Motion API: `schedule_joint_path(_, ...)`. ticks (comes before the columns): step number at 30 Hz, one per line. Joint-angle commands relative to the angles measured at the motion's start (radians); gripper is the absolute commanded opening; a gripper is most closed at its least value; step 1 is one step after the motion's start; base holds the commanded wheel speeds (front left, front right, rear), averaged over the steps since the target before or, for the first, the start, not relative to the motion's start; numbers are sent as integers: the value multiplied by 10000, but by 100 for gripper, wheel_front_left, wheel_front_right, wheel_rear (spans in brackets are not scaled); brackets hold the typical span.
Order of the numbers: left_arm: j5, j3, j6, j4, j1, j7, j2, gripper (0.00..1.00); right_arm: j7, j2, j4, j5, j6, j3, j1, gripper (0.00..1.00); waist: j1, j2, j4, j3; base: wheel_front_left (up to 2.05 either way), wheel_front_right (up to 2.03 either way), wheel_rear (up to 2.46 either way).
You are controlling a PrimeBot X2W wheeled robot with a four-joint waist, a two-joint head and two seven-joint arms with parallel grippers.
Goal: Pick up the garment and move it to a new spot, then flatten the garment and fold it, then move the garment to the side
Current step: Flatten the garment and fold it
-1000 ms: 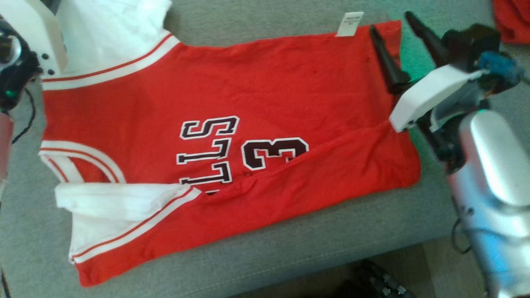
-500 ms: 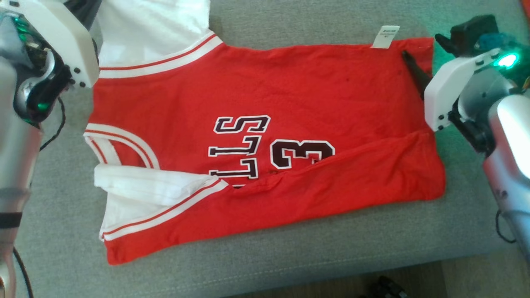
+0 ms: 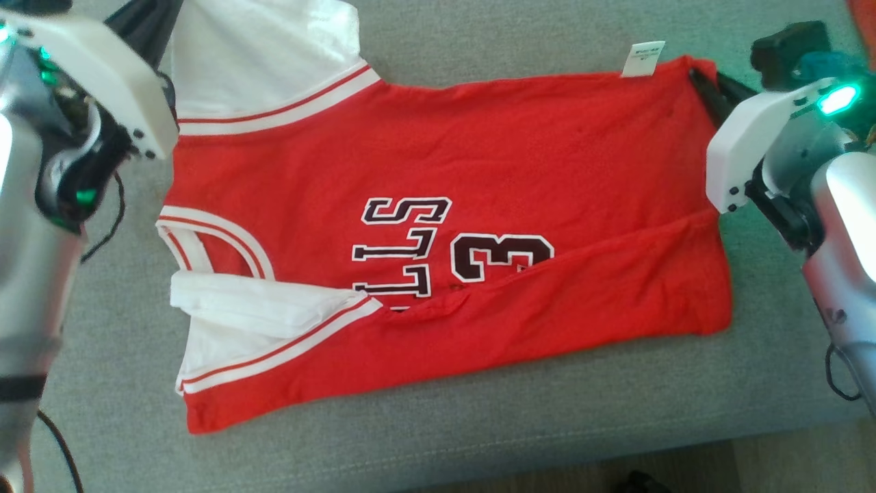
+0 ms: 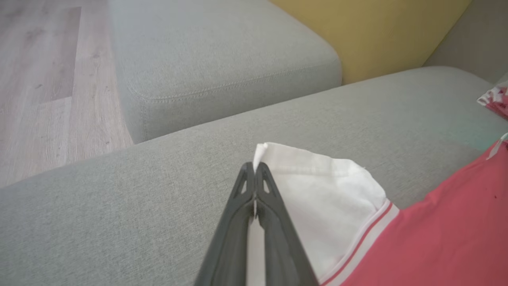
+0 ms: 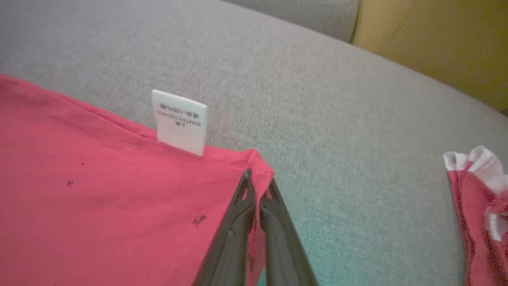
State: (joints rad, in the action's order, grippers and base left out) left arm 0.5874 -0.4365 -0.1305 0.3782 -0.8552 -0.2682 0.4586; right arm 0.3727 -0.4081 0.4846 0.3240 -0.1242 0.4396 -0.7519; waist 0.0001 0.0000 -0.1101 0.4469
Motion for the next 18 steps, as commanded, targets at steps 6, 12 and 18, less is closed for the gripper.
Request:
schedule_joint_path(6, 478, 1043, 456, -2009, 1503, 942, 768, 0, -1267, 70, -558, -118, -65, -398, 549, 0, -1, 0, -31, -532, 0, 0, 0)
schedule_joint_path(12, 710, 1630, 1394, -4241, 4288, 1631, 1063, 0, -1951, 152, -1282, -183, -65, -962, 1927, 0, -1, 0, 18, -894, 0, 0, 0)
schedule_joint_path(18, 938, 2140, 2348, -5999, 6864, 2293, 931, 0, -2137, 362, -2184, -487, -65, -1504, 3173, 0, -1, 0, 63, -1024, 0, 0, 0)
